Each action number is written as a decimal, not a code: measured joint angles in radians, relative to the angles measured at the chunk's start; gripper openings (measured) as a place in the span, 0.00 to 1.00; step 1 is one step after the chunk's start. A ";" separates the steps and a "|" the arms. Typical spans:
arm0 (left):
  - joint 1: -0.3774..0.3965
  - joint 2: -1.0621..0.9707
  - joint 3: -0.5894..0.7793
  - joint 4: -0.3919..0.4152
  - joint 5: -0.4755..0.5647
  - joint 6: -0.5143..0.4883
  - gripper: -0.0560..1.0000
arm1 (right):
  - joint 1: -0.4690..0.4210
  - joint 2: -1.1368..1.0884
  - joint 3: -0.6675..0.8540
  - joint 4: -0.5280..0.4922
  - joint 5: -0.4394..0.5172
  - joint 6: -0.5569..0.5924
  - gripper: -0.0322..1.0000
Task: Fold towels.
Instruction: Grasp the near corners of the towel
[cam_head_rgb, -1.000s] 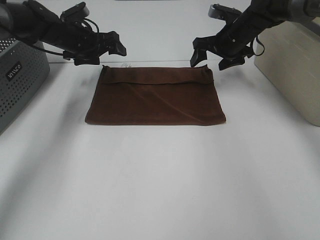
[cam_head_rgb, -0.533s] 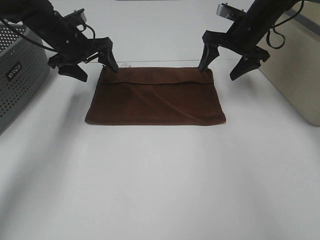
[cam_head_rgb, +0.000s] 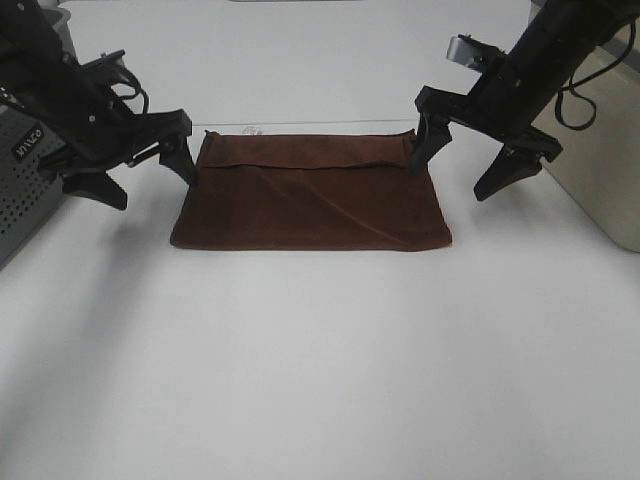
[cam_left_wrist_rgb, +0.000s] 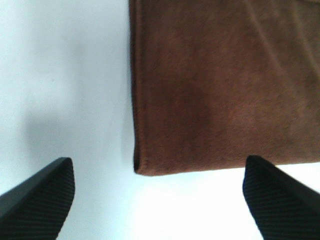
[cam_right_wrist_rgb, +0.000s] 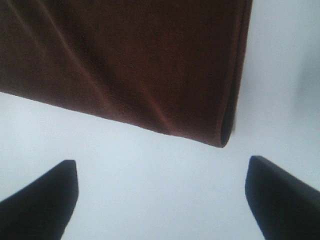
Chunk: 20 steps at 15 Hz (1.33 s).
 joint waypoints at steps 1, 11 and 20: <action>0.000 0.000 0.022 0.013 -0.010 0.000 0.86 | 0.000 -0.002 0.040 0.019 -0.029 -0.020 0.85; -0.002 0.120 0.026 -0.091 -0.157 0.051 0.84 | 0.000 0.070 0.125 0.076 -0.266 -0.123 0.84; -0.022 0.223 -0.094 -0.263 -0.105 0.198 0.28 | 0.000 0.142 0.122 0.177 -0.364 -0.197 0.21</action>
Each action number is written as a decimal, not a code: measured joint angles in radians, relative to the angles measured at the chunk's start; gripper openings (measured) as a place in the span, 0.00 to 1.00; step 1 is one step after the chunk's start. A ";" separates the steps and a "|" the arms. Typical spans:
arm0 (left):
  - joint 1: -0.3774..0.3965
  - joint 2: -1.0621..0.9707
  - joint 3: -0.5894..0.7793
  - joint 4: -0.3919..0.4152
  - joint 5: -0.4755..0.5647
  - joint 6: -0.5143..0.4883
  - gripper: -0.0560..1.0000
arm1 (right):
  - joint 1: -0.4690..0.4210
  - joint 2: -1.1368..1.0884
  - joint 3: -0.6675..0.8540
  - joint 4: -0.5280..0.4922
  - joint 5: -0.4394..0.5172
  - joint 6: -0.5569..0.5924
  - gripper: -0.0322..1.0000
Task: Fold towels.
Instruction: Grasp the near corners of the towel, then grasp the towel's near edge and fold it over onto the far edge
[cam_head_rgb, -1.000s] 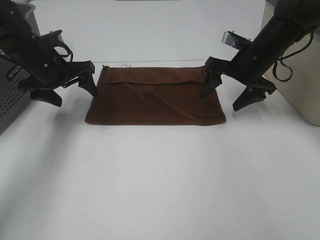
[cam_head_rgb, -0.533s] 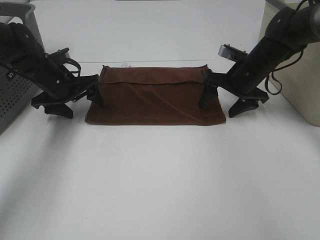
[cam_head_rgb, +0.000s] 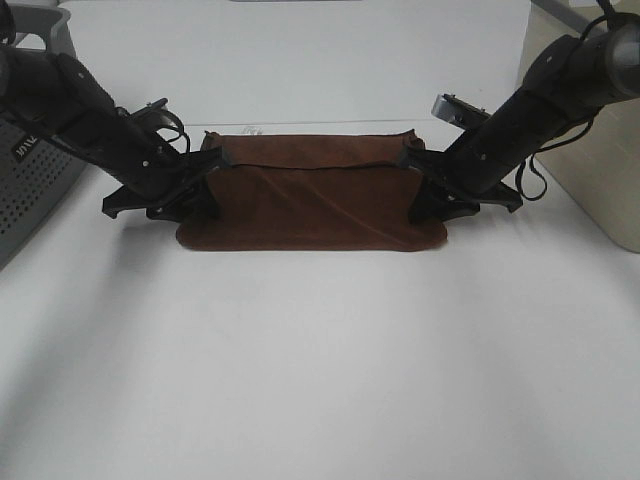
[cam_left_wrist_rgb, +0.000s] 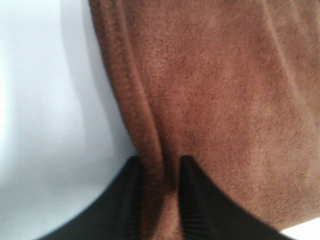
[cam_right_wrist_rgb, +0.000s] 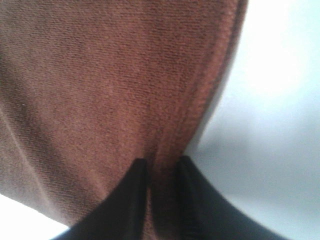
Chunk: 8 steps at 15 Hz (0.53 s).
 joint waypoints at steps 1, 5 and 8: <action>-0.001 0.000 0.000 0.005 0.006 0.000 0.13 | 0.000 0.001 0.000 -0.003 0.001 0.006 0.08; -0.001 -0.019 0.000 0.042 0.027 0.000 0.07 | 0.000 0.000 0.000 -0.019 0.025 0.064 0.03; -0.001 -0.067 0.000 0.089 0.110 -0.001 0.07 | 0.000 -0.030 0.026 -0.076 0.086 0.129 0.03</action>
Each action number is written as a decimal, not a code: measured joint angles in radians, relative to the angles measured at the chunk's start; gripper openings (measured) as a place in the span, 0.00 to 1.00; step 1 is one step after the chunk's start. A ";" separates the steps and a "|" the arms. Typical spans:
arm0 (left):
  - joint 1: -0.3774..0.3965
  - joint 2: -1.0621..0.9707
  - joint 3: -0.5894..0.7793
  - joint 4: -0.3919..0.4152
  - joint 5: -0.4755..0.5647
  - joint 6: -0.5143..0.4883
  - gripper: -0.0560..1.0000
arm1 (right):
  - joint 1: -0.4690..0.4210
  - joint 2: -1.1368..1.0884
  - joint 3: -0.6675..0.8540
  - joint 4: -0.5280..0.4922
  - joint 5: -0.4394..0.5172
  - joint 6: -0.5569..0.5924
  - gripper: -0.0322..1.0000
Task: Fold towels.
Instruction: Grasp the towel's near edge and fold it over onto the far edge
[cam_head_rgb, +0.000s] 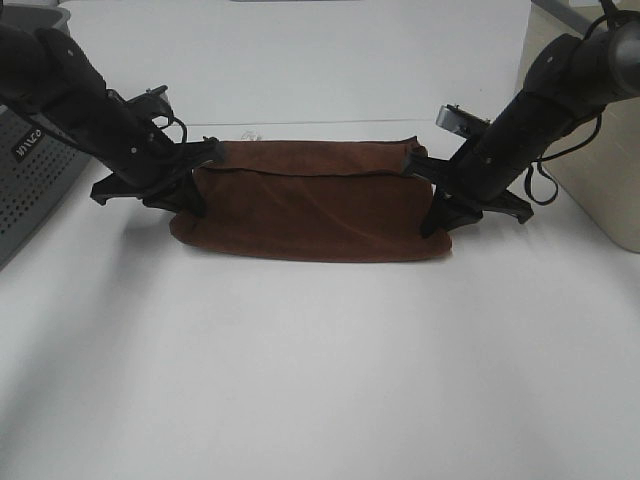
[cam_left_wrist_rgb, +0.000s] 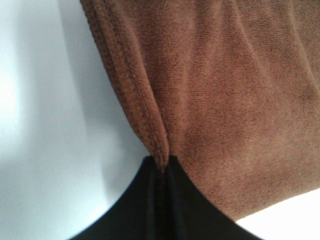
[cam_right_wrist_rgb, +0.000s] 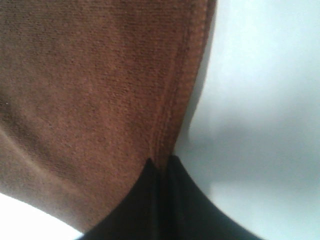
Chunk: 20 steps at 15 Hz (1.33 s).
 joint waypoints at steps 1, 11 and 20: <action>0.000 -0.012 0.002 0.014 0.041 -0.006 0.07 | 0.000 -0.029 0.031 -0.009 0.004 0.006 0.03; -0.067 -0.295 0.518 0.043 -0.050 -0.033 0.07 | 0.003 -0.304 0.523 0.015 -0.058 -0.019 0.03; -0.022 -0.266 0.298 0.028 -0.047 -0.146 0.07 | 0.003 -0.311 0.265 0.000 -0.033 -0.047 0.03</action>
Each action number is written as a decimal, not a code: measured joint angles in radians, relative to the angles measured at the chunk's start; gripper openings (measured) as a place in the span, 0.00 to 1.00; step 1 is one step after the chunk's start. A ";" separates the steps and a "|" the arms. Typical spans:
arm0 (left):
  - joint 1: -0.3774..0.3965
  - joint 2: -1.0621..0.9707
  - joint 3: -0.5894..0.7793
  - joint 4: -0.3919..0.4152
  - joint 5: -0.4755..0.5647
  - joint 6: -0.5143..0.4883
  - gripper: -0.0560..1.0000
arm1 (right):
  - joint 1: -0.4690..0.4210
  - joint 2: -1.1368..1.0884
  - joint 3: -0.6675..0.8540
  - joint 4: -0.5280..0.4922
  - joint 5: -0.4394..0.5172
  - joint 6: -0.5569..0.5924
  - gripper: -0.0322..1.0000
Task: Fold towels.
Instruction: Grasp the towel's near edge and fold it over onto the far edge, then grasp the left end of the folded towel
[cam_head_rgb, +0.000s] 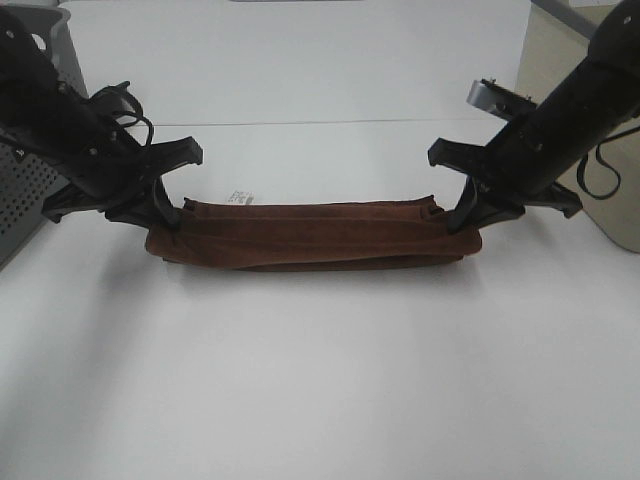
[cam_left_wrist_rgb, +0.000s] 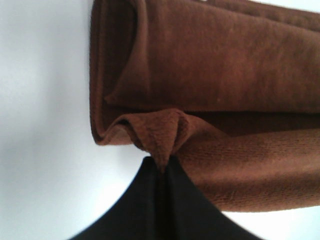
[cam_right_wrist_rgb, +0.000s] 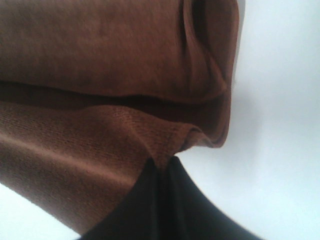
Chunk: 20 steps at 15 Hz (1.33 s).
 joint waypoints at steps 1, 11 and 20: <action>0.004 0.018 -0.025 0.001 -0.009 -0.005 0.07 | 0.000 0.009 -0.026 -0.005 0.001 0.000 0.03; 0.007 0.178 -0.150 0.008 -0.179 0.000 0.62 | -0.001 0.217 -0.207 -0.024 -0.029 0.004 0.57; 0.007 0.188 -0.154 0.081 -0.157 0.000 0.81 | -0.001 0.185 -0.210 -0.062 -0.025 0.019 0.96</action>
